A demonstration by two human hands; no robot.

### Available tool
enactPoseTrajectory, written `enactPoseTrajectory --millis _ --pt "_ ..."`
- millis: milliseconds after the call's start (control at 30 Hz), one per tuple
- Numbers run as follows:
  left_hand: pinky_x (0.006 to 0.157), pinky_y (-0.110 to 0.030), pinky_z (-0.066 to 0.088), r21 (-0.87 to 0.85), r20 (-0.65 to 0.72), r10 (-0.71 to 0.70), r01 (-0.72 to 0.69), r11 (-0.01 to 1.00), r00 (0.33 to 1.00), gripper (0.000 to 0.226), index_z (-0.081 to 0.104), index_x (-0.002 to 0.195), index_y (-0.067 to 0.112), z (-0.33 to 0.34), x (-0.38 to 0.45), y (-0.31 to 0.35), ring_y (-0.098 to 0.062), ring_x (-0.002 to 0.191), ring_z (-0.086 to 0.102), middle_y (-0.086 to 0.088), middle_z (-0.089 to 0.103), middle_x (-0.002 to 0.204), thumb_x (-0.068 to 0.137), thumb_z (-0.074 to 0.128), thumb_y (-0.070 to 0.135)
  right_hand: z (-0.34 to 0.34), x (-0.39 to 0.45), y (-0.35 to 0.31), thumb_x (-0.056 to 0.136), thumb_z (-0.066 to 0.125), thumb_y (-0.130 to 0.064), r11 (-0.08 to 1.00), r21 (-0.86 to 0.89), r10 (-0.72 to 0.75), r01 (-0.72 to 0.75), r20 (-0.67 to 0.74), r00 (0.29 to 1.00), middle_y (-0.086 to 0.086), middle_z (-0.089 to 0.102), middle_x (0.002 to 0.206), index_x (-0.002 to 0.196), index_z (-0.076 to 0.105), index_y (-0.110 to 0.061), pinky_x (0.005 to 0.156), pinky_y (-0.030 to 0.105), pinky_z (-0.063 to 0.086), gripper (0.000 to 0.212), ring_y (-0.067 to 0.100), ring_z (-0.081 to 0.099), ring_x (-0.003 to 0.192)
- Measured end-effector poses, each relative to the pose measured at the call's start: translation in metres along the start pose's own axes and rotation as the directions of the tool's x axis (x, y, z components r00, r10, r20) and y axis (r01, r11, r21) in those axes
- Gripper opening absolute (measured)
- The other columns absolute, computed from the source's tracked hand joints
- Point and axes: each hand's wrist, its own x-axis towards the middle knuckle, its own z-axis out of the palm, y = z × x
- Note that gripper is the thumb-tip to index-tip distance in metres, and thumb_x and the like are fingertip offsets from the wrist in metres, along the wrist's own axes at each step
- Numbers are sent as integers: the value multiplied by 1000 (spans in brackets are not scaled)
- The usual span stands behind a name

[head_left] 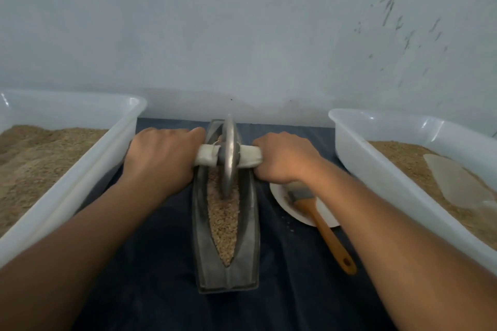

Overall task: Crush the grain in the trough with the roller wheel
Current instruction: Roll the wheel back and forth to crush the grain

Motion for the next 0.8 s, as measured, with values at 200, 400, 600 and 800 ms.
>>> enactPoseTrajectory --millis 200,400,600,800 --pt "49 -26 15 51 -111 -17 23 998 994 33 39 76 28 8 0 2 -19 44 32 7 42 56 78 71 28 -18 14 -2 67 75 -32 992 121 8 -33 200 980 -7 69 73 76 64 -31 62 32 50 14 16 67 72" --pt "53 -30 23 35 -174 -5 11 999 985 35 38 76 25 11 -7 4 -18 48 29 6 48 59 75 73 20 -11 7 -3 69 65 -33 999 37 26 -29 97 995 -8 67 75 77 62 -34 56 30 43 9 15 64 70" --pt "63 -36 38 -56 -171 -30 20 998 985 18 46 86 22 3 -21 9 -21 59 50 4 52 70 83 64 19 5 -13 -5 73 58 -42 996 -87 12 -24 -129 992 -12 60 73 83 57 -35 51 26 33 12 13 55 63" --pt "70 -38 39 -46 -149 -53 47 998 987 21 44 92 22 -10 -45 15 -23 69 53 2 53 79 84 64 20 13 -38 -13 74 57 -40 993 -110 10 -43 -278 961 -10 53 65 82 50 -34 50 28 29 11 12 46 56"
